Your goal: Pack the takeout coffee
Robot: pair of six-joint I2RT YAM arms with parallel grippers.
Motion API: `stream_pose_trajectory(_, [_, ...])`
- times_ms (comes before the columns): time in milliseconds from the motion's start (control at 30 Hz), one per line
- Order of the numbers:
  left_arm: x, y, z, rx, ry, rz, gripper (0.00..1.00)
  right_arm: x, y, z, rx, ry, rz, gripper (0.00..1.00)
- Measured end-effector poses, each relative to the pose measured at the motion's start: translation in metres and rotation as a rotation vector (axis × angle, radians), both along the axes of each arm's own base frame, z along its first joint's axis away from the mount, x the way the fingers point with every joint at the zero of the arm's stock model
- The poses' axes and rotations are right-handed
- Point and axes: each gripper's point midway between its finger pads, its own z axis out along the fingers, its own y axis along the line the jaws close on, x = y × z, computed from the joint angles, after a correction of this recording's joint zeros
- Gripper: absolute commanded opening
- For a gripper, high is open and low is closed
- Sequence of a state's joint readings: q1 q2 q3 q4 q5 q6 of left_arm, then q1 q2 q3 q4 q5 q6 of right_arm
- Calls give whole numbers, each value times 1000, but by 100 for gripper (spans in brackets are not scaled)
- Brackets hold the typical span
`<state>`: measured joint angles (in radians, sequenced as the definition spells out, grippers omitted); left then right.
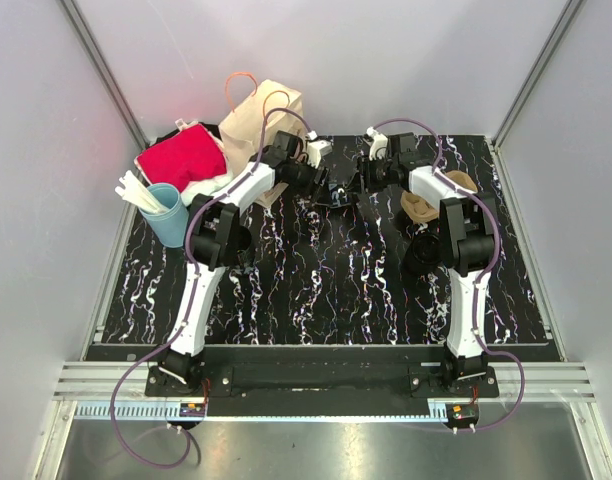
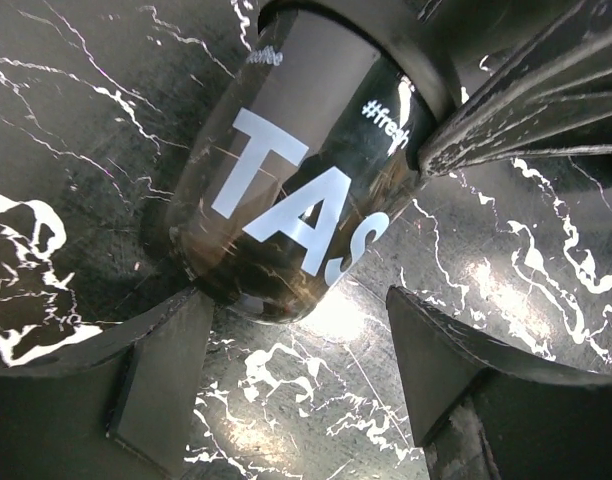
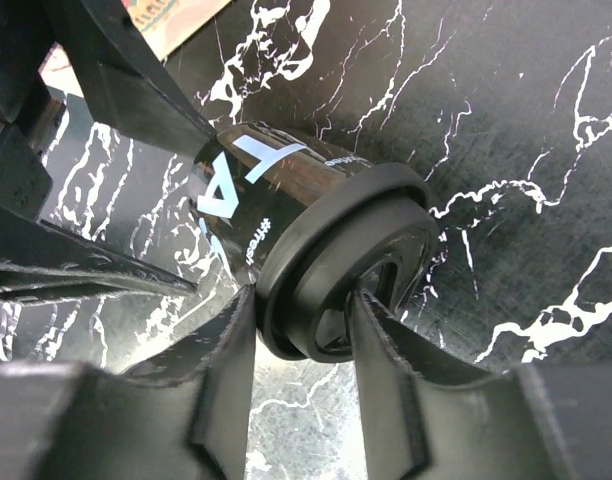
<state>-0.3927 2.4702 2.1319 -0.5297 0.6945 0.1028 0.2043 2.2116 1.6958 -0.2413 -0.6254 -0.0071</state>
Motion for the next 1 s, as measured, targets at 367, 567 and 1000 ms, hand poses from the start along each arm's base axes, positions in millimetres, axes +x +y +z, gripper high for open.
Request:
stream_pose_trajectory(367, [-3, -1, -4, -2, 17, -2, 73, 1, 0, -2, -42, -8, -13, 30])
stream_pose_trajectory(567, [-22, 1, -4, -10, 80, -1, 73, -4, -14, 15, -161, -76, -21, 30])
stream_pose_trajectory(1000, [-70, 7, 82, -111, 64, -38, 73, -41, -30, 96, -452, -300, 52, 28])
